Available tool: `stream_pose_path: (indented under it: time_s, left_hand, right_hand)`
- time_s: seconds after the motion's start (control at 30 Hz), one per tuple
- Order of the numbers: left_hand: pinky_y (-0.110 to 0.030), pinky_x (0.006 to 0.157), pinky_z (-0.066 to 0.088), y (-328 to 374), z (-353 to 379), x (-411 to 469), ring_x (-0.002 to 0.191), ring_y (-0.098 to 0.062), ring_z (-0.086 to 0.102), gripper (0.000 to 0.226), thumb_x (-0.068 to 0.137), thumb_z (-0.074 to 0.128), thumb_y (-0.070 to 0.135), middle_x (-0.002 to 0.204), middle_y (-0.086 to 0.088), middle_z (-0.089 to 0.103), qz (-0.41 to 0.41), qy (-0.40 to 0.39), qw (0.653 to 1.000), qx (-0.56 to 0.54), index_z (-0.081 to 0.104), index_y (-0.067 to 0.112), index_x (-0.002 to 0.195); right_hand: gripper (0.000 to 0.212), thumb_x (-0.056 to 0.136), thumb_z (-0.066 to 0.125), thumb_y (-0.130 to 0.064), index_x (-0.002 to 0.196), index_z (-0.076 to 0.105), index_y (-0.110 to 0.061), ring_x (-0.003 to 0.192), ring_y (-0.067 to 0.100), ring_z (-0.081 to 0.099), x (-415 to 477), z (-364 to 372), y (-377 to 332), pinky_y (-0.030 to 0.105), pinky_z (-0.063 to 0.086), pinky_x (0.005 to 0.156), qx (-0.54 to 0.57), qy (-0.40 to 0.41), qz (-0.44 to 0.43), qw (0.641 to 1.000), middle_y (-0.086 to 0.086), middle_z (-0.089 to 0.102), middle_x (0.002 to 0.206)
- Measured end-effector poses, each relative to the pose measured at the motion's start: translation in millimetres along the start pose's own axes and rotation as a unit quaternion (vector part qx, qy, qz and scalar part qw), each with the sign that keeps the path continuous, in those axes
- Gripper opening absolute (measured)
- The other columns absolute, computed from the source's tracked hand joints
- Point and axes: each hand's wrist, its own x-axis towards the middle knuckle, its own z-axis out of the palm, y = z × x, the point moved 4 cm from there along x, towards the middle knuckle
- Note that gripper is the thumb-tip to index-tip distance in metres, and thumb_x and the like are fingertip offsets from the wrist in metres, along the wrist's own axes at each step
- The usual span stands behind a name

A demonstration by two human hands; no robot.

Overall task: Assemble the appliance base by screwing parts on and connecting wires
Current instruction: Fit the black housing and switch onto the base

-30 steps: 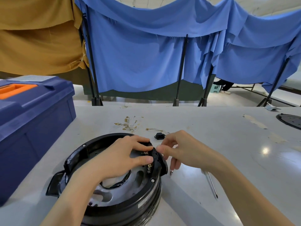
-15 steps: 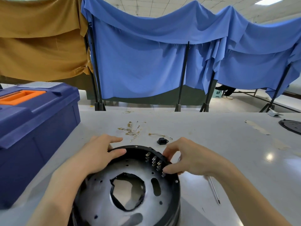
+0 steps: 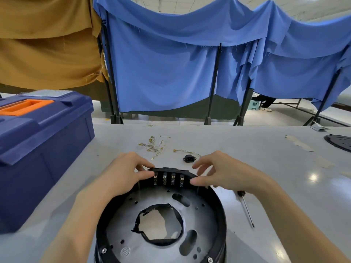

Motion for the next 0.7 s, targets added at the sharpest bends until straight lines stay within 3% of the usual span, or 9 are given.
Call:
stream_pose_path:
  time_s: [0.13,0.23,0.33,0.47,0.53,0.7]
  left_hand:
    - [-0.029,0.083,0.047,-1,-1,0,0.076,-0.003,0.055,0.029,0.091,0.067,0.029,0.085,0.013,0.066,-0.006,0.005,1.0,0.02,0.068,0.031,0.119]
    - [-0.028,0.081,0.046,-5,-4,0,0.074,-0.003,0.055,0.032,0.092,0.066,0.026,0.083,0.013,0.063,-0.021,0.006,0.999,0.037,0.065,0.032,0.123]
    - [-0.026,0.079,0.042,-13,-9,-1,0.076,-0.004,0.056,0.037,0.093,0.065,0.023,0.087,0.011,0.063,-0.044,0.009,0.997,0.059,0.06,0.032,0.129]
    - [-0.029,0.084,0.041,-21,-10,-2,0.095,-0.014,0.052,0.041,0.095,0.061,0.02,0.101,0.008,0.059,-0.074,0.009,0.995,0.069,0.054,0.033,0.133]
    - [-0.034,0.091,0.044,-24,-11,-2,0.102,-0.018,0.05,0.042,0.095,0.059,0.019,0.107,0.004,0.058,-0.092,0.02,0.992,0.078,0.052,0.033,0.134]
    - [-0.045,0.101,0.043,-31,-14,-4,0.116,-0.029,0.05,0.042,0.097,0.054,0.017,0.123,-0.009,0.057,-0.144,0.049,0.985,0.087,0.05,0.029,0.137]
  right_hand:
    - [0.021,0.096,0.06,-0.032,0.106,0.072,-0.018,0.085,0.016,0.069,0,-8,14,0.03,0.06,0.071,0.023,-0.01,0.016,1.0,-0.003,0.072,0.095]
    - [0.023,0.099,0.055,-0.014,0.113,0.072,-0.019,0.096,0.014,0.065,7,-10,29,0.023,0.053,0.077,-0.028,0.045,0.029,0.998,-0.005,0.07,0.111]
    - [0.027,0.093,0.063,-0.012,0.116,0.071,-0.023,0.105,0.013,0.062,13,5,40,0.022,0.046,0.083,-0.025,0.02,0.036,0.999,-0.008,0.065,0.119]
    - [0.013,0.081,0.079,-0.025,0.093,0.078,-0.02,0.094,0.017,0.066,22,17,48,0.03,0.053,0.081,-0.026,0.03,0.05,0.998,0.002,0.072,0.096]
    - [0.01,0.078,0.08,-0.021,0.083,0.078,-0.013,0.085,0.021,0.069,25,15,54,0.03,0.055,0.074,-0.036,0.048,0.063,0.996,0.007,0.074,0.085]
    - [0.006,0.076,0.076,-0.011,0.082,0.075,-0.012,0.08,0.024,0.069,24,11,63,0.028,0.054,0.067,-0.067,0.07,0.081,0.992,0.002,0.067,0.075]
